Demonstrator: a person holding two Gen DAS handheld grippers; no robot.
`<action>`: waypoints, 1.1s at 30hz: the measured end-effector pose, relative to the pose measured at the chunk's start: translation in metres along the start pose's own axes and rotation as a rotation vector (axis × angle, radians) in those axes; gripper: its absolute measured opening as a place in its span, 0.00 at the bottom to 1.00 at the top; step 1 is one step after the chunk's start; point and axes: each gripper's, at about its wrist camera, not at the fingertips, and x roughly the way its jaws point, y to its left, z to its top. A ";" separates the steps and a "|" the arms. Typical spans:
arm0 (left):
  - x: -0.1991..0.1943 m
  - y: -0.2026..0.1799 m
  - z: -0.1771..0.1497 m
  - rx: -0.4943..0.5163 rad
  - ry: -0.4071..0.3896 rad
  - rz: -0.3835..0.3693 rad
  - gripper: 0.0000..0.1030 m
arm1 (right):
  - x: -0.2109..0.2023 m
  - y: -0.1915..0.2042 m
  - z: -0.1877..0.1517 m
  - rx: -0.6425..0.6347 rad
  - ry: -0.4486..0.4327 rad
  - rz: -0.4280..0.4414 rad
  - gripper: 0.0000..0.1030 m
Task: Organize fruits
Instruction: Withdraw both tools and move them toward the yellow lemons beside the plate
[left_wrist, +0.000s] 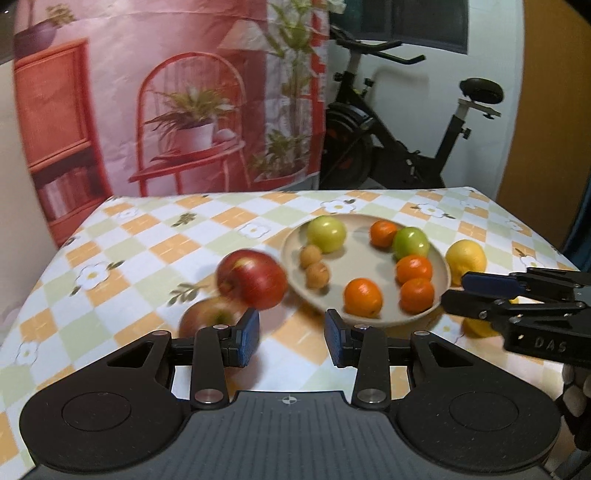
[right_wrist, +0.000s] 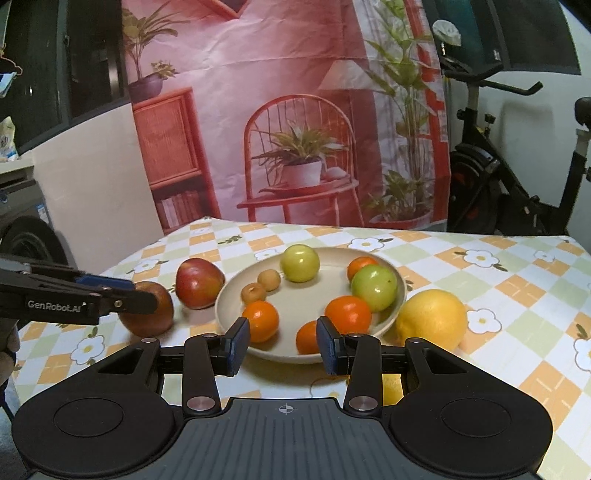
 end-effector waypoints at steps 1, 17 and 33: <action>-0.001 0.002 -0.002 -0.006 0.002 0.005 0.40 | -0.001 0.001 -0.001 0.001 0.001 0.001 0.36; 0.002 -0.009 -0.004 -0.038 0.008 -0.045 0.40 | -0.023 -0.007 -0.007 -0.019 -0.042 -0.074 0.48; 0.029 -0.046 0.012 -0.006 0.030 -0.169 0.40 | -0.033 -0.039 -0.030 -0.012 0.016 -0.148 0.60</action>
